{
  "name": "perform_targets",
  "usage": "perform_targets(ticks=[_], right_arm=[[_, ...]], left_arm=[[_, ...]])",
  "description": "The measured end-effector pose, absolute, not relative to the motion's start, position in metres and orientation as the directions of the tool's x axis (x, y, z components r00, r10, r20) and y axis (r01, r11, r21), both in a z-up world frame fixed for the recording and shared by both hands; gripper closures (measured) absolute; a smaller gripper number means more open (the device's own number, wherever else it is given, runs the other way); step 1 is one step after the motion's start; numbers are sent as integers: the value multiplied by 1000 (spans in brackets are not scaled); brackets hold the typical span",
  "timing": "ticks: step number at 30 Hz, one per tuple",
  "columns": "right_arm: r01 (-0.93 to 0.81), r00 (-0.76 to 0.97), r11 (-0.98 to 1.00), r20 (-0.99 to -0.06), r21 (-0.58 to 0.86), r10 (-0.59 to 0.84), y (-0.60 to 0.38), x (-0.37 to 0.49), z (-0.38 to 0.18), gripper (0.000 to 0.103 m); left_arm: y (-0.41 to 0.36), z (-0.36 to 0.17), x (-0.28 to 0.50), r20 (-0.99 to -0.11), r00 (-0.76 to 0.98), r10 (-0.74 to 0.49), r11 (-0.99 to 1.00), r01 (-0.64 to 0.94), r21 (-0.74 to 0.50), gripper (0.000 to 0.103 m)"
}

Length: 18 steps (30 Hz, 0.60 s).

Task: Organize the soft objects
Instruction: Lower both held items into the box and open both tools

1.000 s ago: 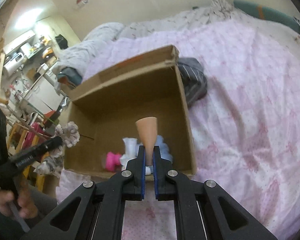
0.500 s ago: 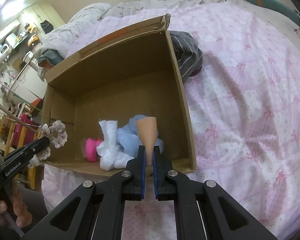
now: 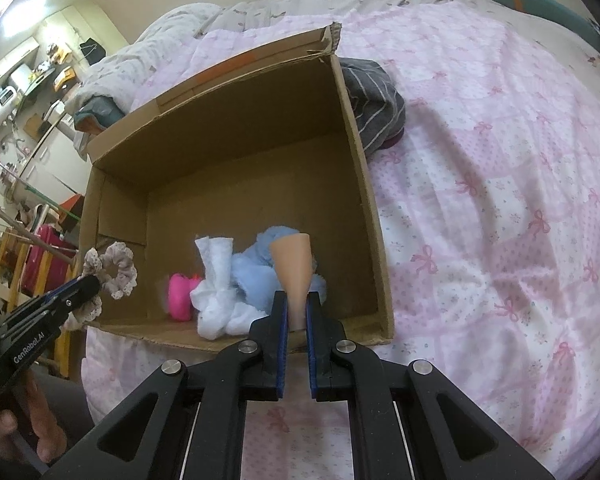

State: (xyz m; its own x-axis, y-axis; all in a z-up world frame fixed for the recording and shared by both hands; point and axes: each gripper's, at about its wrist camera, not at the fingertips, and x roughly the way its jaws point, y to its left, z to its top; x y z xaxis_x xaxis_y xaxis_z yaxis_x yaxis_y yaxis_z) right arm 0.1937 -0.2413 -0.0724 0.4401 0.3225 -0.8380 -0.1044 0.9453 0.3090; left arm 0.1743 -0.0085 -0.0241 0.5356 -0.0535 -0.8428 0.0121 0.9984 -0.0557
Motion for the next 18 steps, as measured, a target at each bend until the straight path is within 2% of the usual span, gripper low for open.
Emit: perform_targets(ticks=[2,5,7,8,18], right_arm=[[-106,439,945,-838,309,323,-241,194,-73,94],[-101,446,950,-840,295,308,-241,194,-72,94],[-100,450,950,-838,297,309,-241,194,-72,94],[-99,450,949,-837,299,311,-242,194,-72,94],[-115,452,945,-831,307,325,-238,195,-71,94]], left_arm=[[-7,-23,175,-845,529,-76,996,7,-85,84],[-5,-21,174,-841,536,-67,996,-9,-86,66],[-5,-18,172,-829,558,-39,998,-18,-59,45],[-6,-16,172,-822,569,-25,999,-24,-47,41],[-6,-15,173,-822,570,-4,999,-31,-27,39]])
